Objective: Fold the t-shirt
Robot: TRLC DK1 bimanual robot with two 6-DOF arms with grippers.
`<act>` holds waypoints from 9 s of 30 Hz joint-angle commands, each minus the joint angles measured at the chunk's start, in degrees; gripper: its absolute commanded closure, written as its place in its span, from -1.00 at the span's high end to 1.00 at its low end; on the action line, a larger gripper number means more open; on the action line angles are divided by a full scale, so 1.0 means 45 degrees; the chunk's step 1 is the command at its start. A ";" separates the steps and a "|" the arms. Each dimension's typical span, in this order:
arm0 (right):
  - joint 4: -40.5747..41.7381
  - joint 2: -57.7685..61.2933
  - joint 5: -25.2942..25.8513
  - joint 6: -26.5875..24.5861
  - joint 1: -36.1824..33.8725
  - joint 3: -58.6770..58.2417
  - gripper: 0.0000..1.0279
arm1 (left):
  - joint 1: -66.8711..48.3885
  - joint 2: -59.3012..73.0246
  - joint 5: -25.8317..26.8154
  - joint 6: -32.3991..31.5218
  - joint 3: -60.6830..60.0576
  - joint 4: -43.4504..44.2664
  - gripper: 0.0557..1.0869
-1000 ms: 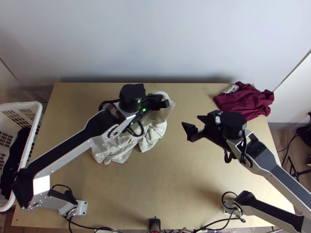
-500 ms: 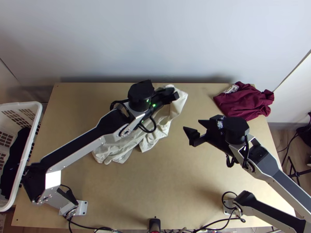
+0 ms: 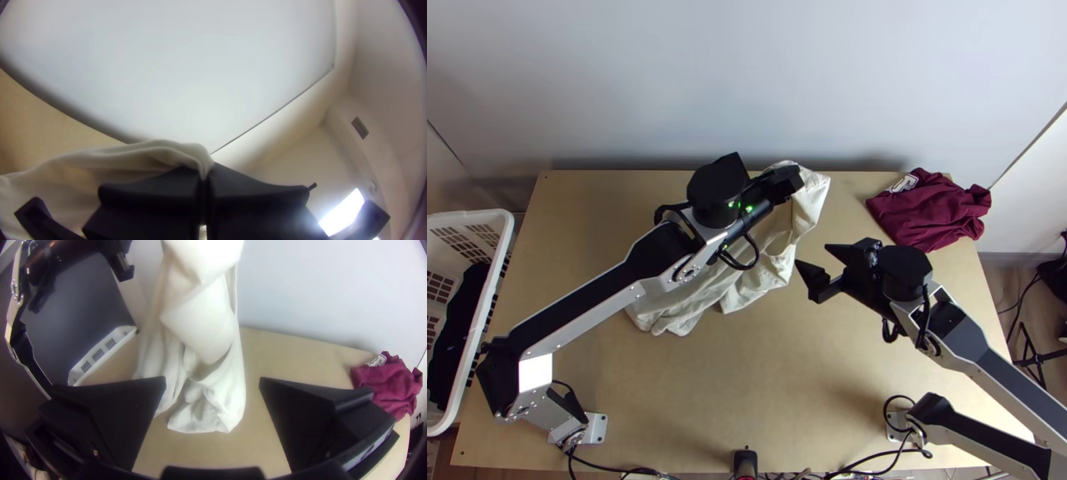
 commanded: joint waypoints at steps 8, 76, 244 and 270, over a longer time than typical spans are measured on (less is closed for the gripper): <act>0.1711 0.0907 0.0034 -0.0430 0.0072 -0.0022 0.88 | -0.0305 -0.0522 0.0313 -0.0325 0.0006 -0.0351 -0.93; -0.0085 0.0633 0.1479 -0.3633 -0.1100 0.4353 -0.95 | 0.3015 -0.9291 0.3633 1.0768 -1.2690 -0.4218 0.91; 0.0813 0.2762 0.1499 -0.2715 -0.1667 0.4919 -0.95 | 0.2449 -1.1693 0.1973 1.6296 -1.8022 0.0411 -0.92; 0.0442 0.4676 0.1479 -0.2090 -0.5280 0.9744 -0.95 | 1.0828 -0.4545 0.2637 1.5964 -0.4506 0.2579 -0.93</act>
